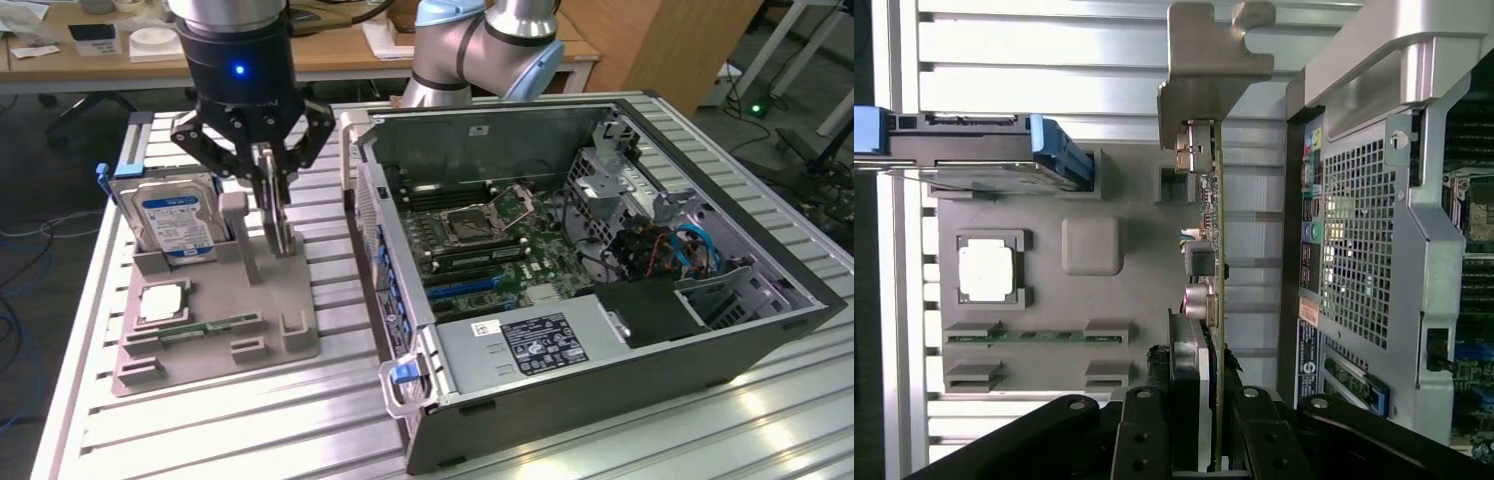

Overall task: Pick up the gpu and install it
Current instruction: 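Pick up the gpu and move the gpu toward the slot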

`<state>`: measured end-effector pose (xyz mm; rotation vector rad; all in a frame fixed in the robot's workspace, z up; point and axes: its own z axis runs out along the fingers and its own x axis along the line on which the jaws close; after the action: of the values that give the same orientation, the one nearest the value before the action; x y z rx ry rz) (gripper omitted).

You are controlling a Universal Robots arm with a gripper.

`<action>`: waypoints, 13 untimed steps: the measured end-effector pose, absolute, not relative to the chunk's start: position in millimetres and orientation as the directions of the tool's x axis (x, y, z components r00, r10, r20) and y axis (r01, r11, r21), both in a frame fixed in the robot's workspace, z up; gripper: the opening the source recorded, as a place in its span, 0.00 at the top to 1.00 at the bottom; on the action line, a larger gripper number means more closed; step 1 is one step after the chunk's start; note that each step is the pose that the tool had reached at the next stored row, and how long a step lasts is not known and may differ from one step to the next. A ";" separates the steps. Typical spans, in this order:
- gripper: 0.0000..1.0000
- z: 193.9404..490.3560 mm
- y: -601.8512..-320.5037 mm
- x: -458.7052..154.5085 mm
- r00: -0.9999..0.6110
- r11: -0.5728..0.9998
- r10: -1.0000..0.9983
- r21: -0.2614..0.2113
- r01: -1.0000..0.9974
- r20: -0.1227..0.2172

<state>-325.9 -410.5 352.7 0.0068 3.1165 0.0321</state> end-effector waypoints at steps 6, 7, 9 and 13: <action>0.72 355.0 -410.5 -325.9 -1.000 1.000 0.005 0.020 0.004 -0.025; 0.72 355.4 -410.5 -325.8 -1.000 1.000 0.005 0.020 0.004 -0.025; 0.72 356.1 -410.5 -325.8 -1.000 1.000 0.005 0.020 0.004 -0.025; 0.72 358.6 -410.5 -325.8 -1.000 1.000 0.005 0.021 0.004 -0.025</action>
<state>-325.8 -410.5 358.6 0.0068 3.1164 0.0319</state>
